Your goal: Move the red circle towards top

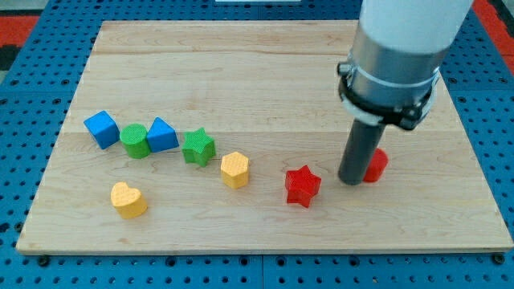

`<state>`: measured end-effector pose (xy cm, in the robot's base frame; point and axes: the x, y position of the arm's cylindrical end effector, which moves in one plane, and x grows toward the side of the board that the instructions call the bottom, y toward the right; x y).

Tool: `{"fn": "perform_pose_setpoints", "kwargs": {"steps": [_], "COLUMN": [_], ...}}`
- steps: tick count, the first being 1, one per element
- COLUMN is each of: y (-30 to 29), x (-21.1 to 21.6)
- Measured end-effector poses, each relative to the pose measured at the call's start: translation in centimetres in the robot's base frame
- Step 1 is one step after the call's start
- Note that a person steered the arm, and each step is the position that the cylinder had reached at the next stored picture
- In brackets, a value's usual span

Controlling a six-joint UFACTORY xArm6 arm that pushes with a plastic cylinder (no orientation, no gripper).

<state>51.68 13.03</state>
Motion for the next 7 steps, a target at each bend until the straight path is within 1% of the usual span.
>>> {"fn": "perform_pose_setpoints", "kwargs": {"steps": [1,2,3,4,5,6,7], "y": [0.6,3.6,3.1,-0.1,2.5,1.9,4.1], "x": [3.9,2.1,-6.0,-15.7,-17.8,-16.6,-15.2]}}
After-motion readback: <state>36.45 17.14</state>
